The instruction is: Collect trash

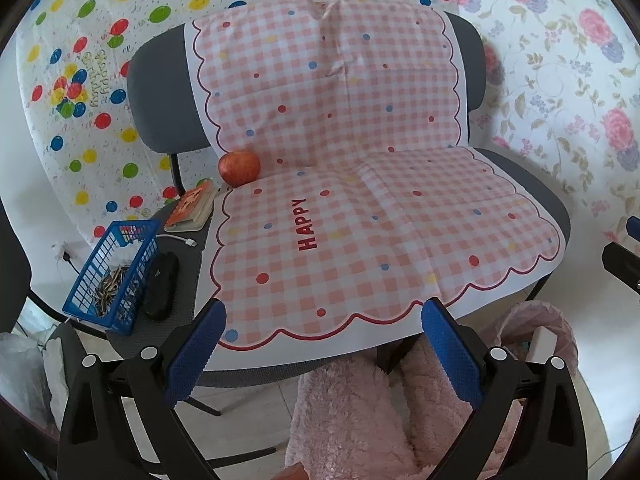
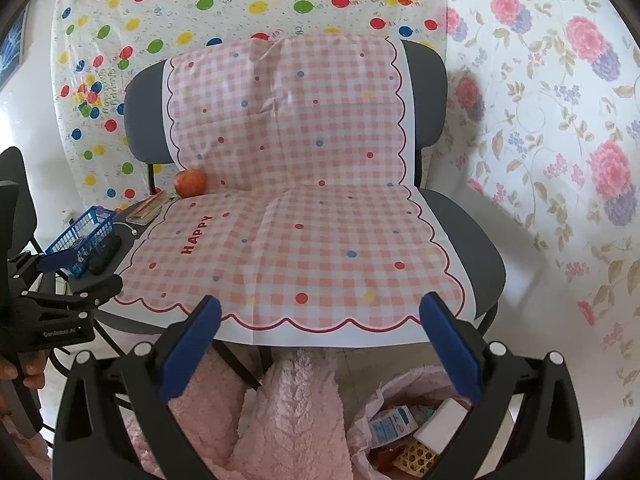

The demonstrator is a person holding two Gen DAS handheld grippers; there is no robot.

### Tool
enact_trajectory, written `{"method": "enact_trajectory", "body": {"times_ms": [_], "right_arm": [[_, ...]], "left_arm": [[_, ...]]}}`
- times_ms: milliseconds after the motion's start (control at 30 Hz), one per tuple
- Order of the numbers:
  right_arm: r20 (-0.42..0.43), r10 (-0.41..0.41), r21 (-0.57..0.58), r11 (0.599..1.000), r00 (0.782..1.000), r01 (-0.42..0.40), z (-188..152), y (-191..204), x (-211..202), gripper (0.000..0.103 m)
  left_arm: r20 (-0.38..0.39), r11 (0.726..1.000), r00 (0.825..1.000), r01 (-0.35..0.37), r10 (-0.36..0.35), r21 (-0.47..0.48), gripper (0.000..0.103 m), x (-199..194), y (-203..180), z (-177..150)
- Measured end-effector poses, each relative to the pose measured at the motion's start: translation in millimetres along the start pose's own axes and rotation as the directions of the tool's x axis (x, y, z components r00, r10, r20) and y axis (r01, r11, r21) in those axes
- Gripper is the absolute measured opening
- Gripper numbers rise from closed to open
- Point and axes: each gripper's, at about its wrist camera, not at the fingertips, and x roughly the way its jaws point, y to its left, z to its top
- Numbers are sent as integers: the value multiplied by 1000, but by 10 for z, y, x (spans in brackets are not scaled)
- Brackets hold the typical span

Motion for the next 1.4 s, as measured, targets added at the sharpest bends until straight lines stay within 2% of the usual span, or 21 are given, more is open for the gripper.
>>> {"method": "enact_trajectory", "body": {"times_ms": [1400], "right_arm": [[-3,14,1,1000,1000,-14,-31,22,24,97]], "left_arm": [[-5,1000,1000,-13,13,-14,97,10,68,-49]]}}
